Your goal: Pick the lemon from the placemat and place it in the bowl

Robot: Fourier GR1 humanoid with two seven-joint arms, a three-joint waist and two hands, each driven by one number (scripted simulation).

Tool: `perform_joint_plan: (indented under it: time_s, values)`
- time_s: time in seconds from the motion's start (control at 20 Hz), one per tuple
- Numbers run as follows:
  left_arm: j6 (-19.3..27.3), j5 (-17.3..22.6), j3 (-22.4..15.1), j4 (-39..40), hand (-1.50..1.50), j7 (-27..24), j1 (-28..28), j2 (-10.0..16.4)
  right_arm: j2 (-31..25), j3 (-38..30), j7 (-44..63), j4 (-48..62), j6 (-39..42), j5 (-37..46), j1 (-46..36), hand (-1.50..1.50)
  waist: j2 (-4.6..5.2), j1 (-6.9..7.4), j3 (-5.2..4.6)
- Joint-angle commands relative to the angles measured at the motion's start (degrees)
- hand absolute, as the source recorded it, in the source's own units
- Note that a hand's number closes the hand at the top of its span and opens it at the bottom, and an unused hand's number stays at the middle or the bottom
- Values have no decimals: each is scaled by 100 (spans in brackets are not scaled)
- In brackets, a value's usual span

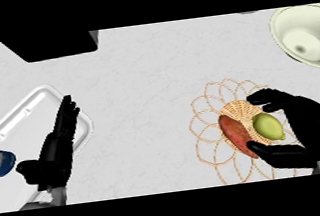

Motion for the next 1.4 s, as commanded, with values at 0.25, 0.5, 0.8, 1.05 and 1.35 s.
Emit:
perform_joint_plan:
  time_s: [0.25,0.5,0.8,1.05,1.35]
  values:
    - [-52,-67,-56,200,0,213,-388,-75,-174,-946,-4348,1119,1614,-434,1620,-150,-10,107,-26]
    - [-183,-26,13,114,0,671,-816,-21,-951,-2049,-4198,1544,1636,-624,1852,-150,-17,234,-47]
    - [-450,-61,147,354,0,487,-831,-66,-1205,-2010,-3409,1074,1633,-351,2174,-150,-18,306,-60]
    - [-582,0,367,582,0,438,-951,-125,-1413,-1700,-2909,1638,1375,451,1887,-150,-5,352,-58]
    - [-694,-115,466,292,0,666,-901,-112,-1460,-1540,-2417,1657,1164,1086,1794,-150,-14,354,-59]
